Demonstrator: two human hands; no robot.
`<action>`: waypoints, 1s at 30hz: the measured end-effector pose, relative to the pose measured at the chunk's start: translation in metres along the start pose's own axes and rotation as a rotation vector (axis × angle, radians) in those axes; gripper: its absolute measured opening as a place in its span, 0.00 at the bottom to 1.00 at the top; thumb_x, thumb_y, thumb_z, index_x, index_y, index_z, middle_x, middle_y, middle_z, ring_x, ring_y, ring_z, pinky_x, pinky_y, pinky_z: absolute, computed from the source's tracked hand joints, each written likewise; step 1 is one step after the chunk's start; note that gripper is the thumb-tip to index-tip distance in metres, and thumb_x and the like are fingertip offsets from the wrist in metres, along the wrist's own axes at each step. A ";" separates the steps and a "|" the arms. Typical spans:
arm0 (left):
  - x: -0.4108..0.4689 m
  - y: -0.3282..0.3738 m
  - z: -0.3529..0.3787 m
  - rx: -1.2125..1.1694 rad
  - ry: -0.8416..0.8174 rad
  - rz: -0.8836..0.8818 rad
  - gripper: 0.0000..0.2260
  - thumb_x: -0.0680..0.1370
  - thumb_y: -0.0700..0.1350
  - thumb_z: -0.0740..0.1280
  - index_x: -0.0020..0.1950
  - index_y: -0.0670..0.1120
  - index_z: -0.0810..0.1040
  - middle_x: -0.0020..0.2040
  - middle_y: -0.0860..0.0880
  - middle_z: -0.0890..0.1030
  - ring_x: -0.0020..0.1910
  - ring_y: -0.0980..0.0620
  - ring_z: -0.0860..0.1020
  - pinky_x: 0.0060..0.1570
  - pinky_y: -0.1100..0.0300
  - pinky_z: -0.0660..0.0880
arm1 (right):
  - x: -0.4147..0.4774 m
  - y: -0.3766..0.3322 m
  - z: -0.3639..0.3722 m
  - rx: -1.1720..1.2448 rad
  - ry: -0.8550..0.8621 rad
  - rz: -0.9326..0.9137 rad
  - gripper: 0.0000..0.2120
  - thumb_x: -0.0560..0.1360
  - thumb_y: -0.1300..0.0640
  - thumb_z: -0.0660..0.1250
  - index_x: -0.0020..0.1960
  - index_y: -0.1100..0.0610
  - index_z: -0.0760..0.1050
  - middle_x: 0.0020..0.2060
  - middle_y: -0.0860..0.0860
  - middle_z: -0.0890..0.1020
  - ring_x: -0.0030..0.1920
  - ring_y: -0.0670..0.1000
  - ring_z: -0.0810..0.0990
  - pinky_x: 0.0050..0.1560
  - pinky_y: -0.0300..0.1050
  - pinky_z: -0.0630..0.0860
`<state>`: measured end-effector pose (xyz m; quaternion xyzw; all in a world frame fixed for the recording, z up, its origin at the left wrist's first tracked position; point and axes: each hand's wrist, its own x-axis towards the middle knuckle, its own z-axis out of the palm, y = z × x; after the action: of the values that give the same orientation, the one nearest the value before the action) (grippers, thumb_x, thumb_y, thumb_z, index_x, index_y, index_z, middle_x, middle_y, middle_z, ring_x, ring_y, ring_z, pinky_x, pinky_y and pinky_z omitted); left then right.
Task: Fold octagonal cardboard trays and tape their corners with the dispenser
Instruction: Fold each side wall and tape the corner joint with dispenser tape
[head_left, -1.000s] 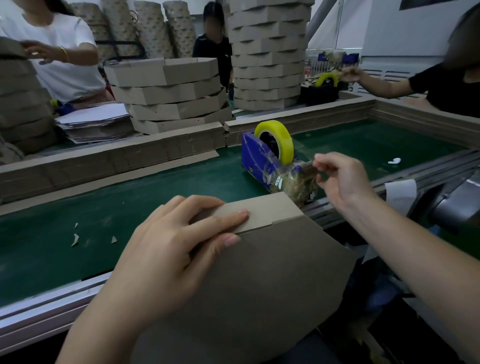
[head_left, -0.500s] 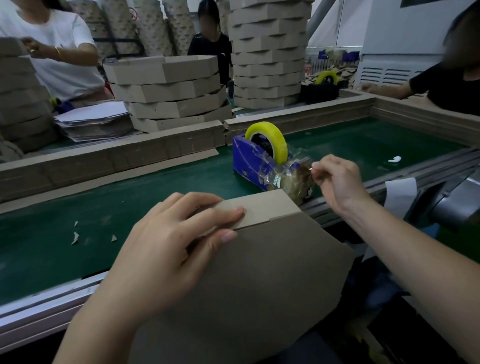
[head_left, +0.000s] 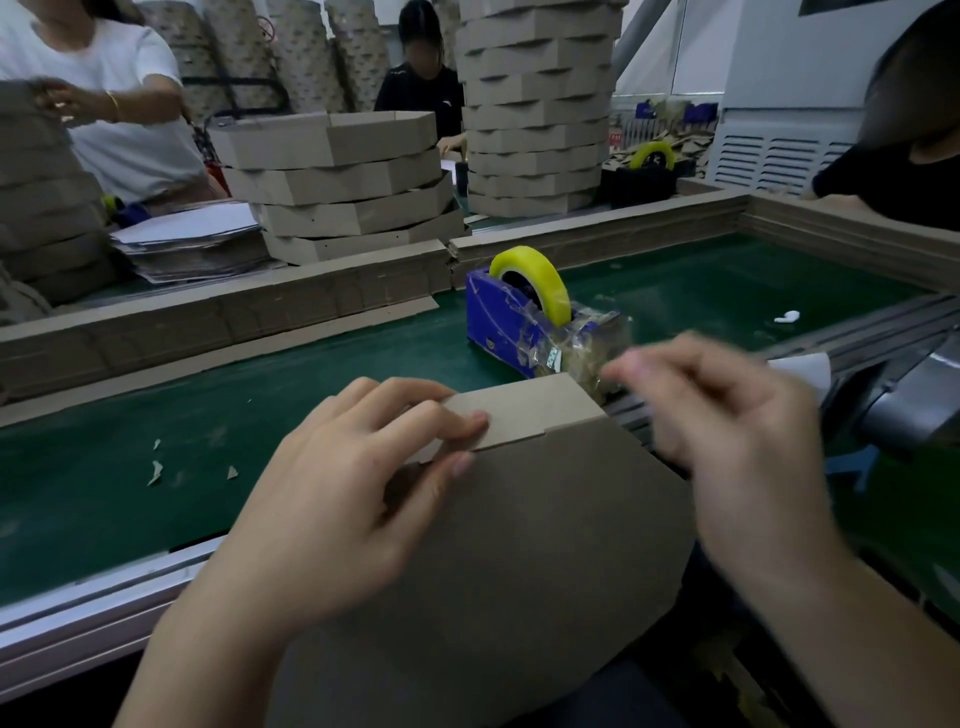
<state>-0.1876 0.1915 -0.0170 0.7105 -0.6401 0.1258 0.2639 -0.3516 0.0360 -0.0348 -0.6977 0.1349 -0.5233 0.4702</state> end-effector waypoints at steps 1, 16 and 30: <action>0.000 0.001 0.000 -0.001 -0.005 0.002 0.15 0.79 0.53 0.58 0.55 0.49 0.81 0.57 0.53 0.79 0.52 0.47 0.78 0.47 0.46 0.76 | -0.016 -0.009 0.012 0.097 -0.067 0.037 0.08 0.71 0.51 0.69 0.40 0.54 0.84 0.25 0.39 0.76 0.28 0.36 0.72 0.30 0.24 0.65; -0.005 0.010 -0.002 0.014 0.002 0.006 0.09 0.78 0.52 0.59 0.52 0.49 0.75 0.56 0.53 0.79 0.51 0.46 0.78 0.44 0.46 0.76 | -0.043 -0.005 0.061 0.297 0.159 0.531 0.15 0.58 0.41 0.70 0.31 0.53 0.84 0.16 0.45 0.65 0.20 0.41 0.61 0.23 0.30 0.59; 0.017 0.038 0.003 0.149 0.081 -0.125 0.12 0.75 0.58 0.62 0.38 0.53 0.77 0.45 0.57 0.81 0.40 0.49 0.80 0.33 0.65 0.63 | -0.044 -0.007 0.043 0.254 -0.146 0.548 0.13 0.65 0.46 0.69 0.35 0.55 0.83 0.18 0.48 0.68 0.20 0.41 0.64 0.23 0.30 0.60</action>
<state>-0.2224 0.1737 -0.0022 0.7611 -0.5721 0.1848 0.2434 -0.3354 0.0919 -0.0563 -0.6067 0.2171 -0.3383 0.6858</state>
